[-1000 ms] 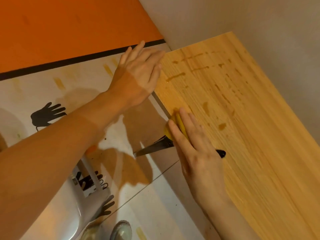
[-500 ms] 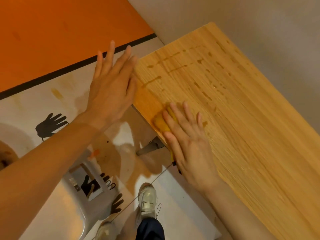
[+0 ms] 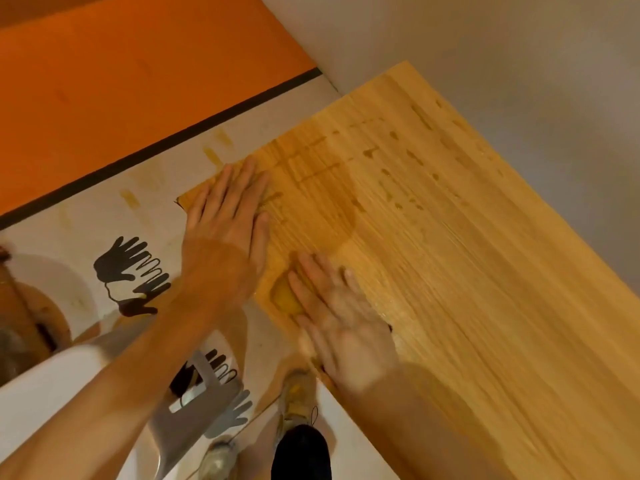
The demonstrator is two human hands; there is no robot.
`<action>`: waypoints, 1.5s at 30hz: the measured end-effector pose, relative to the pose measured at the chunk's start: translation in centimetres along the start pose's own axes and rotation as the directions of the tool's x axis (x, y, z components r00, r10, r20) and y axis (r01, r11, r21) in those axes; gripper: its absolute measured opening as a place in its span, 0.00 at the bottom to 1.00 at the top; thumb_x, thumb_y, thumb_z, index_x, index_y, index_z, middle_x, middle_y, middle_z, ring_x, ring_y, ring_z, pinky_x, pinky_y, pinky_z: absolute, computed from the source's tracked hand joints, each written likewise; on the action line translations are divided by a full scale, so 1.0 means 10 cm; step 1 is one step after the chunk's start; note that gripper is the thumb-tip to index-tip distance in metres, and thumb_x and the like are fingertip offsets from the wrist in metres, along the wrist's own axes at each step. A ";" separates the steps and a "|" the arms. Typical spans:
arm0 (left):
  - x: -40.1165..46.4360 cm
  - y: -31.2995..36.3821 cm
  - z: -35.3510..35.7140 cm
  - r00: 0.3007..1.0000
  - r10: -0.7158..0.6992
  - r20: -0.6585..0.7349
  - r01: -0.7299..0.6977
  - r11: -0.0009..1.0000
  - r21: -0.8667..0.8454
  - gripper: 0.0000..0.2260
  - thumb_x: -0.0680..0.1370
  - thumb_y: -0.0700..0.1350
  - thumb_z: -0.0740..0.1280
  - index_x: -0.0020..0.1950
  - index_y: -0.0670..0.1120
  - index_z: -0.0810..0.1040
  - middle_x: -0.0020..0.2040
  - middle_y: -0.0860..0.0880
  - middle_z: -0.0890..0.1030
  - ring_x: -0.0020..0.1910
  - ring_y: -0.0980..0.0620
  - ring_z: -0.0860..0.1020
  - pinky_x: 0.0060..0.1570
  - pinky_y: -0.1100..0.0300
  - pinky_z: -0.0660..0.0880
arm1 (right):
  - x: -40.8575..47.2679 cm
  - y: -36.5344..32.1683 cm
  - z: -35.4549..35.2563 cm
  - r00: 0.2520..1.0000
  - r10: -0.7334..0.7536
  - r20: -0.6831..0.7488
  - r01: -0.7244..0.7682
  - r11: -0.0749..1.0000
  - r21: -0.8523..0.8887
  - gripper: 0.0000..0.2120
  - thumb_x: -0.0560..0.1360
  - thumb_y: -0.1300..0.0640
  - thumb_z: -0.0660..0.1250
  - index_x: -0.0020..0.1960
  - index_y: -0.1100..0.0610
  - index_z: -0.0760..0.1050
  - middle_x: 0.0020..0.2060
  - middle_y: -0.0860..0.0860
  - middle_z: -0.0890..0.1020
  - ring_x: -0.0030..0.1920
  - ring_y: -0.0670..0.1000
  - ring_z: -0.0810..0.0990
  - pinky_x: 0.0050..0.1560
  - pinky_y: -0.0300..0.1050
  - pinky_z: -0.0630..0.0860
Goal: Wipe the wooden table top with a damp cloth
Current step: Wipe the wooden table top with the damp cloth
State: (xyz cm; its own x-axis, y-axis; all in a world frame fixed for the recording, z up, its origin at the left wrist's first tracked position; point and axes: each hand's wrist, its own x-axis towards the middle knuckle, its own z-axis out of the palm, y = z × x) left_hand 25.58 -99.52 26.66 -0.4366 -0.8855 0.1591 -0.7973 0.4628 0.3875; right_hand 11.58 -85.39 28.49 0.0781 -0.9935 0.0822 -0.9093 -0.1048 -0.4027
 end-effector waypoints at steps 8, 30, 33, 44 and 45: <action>0.02 0.04 -0.05 0.998 -0.038 0.050 0.037 0.999 0.029 0.24 0.85 0.51 0.48 0.81 0.49 0.58 0.82 0.52 0.56 0.81 0.52 0.50 0.77 0.62 0.37 | 0.23 0.85 -0.42 0.737 0.616 -0.278 -0.623 0.779 0.075 0.22 0.84 0.52 0.54 0.77 0.55 0.61 0.79 0.50 0.55 0.79 0.53 0.55 0.79 0.49 0.49; 0.43 0.67 0.12 0.989 -0.026 0.149 0.037 0.996 -0.075 0.24 0.85 0.53 0.52 0.80 0.50 0.59 0.82 0.51 0.55 0.82 0.50 0.50 0.79 0.48 0.43 | -0.07 0.66 -0.35 0.996 0.086 -0.031 -0.086 0.996 0.020 0.21 0.84 0.51 0.55 0.75 0.53 0.65 0.77 0.50 0.62 0.79 0.50 0.57 0.79 0.53 0.54; 0.68 0.87 0.25 0.990 0.002 0.142 0.010 0.997 -0.081 0.25 0.84 0.54 0.52 0.80 0.50 0.59 0.82 0.50 0.54 0.82 0.49 0.50 0.79 0.48 0.42 | 0.06 1.20 -0.60 0.999 0.039 0.005 -0.039 0.999 -0.019 0.21 0.83 0.51 0.55 0.75 0.54 0.65 0.77 0.51 0.62 0.79 0.50 0.56 0.79 0.53 0.52; 0.86 0.89 0.37 0.986 -0.013 0.165 0.004 0.998 0.057 0.25 0.84 0.55 0.48 0.81 0.50 0.56 0.82 0.51 0.53 0.82 0.50 0.48 0.79 0.50 0.43 | 0.33 1.54 -0.72 0.916 0.375 -0.141 -0.375 0.927 0.028 0.22 0.84 0.54 0.54 0.77 0.55 0.62 0.79 0.51 0.58 0.79 0.51 0.55 0.79 0.52 0.51; 0.85 0.89 0.36 0.986 -0.016 0.169 0.005 0.998 0.066 0.25 0.84 0.55 0.49 0.81 0.50 0.56 0.82 0.51 0.53 0.82 0.50 0.48 0.80 0.50 0.43 | 0.19 1.46 -0.71 0.970 0.236 -0.062 -0.237 0.972 -0.004 0.22 0.84 0.54 0.54 0.77 0.56 0.62 0.78 0.51 0.59 0.79 0.50 0.55 0.79 0.52 0.52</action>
State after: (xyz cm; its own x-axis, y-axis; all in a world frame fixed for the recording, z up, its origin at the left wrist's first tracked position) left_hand 13.21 -102.80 28.19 -0.4882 -0.8727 -0.0026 -0.8250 0.4605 0.3277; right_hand -4.51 -88.47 29.24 -0.1641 -0.9856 0.0412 -0.9035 0.1335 -0.4073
